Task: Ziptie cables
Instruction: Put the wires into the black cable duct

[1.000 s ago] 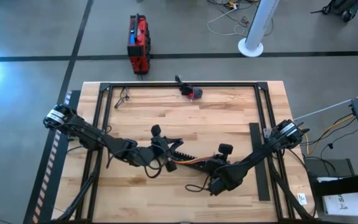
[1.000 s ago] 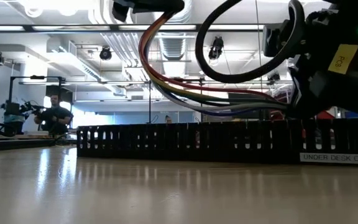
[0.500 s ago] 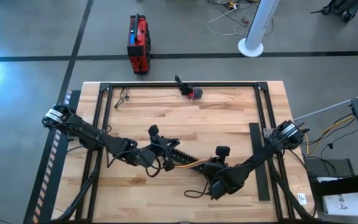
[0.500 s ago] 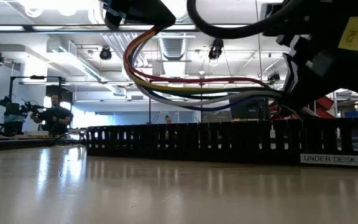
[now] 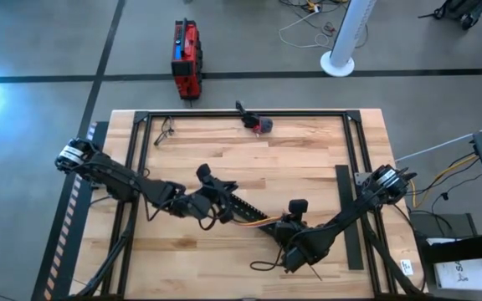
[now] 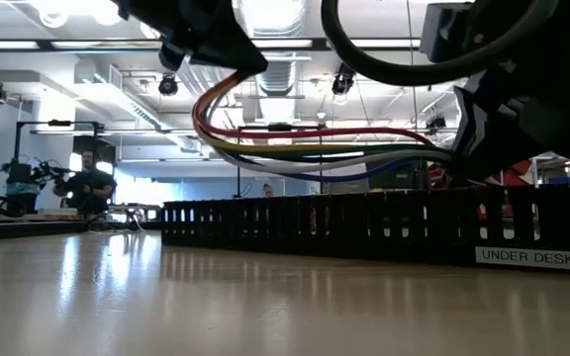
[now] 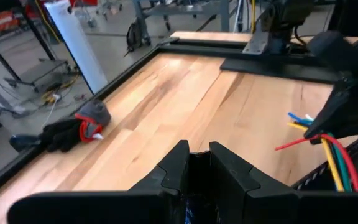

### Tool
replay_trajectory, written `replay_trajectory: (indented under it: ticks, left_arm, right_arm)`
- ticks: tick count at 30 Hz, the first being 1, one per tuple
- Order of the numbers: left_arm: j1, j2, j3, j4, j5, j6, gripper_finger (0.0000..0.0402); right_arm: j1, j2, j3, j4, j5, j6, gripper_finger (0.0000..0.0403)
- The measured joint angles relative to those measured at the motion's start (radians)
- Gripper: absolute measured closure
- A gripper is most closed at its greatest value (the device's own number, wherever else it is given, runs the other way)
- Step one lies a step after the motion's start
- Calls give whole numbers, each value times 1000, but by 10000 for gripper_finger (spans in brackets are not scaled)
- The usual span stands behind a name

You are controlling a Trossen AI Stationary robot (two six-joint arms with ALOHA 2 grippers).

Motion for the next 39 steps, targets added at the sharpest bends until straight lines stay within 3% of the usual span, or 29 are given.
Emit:
replay_trajectory:
  ticks: [5,10,18,22,28,39]
  left_arm:
    - [36,-1,-12,-6,85,-24,364]
    - [79,-3,-13,-53,102,-21,363]
    - [156,-4,-48,-81,96,-115,363]
    - [174,-5,-95,-78,34,-201,363]
    - [176,-5,-189,45,4,-250,362]
    - [179,-6,-325,190,-11,-261,287]
  right_arm:
    - [0,1,0,-1,3,-10,394]
    - [0,1,1,-1,3,-8,394]
    - [0,2,0,-1,3,-8,394]
    - [-1,2,0,-1,3,-7,394]
    - [-1,2,0,-1,3,-7,394]
    - [-6,3,-2,-4,2,19,394]
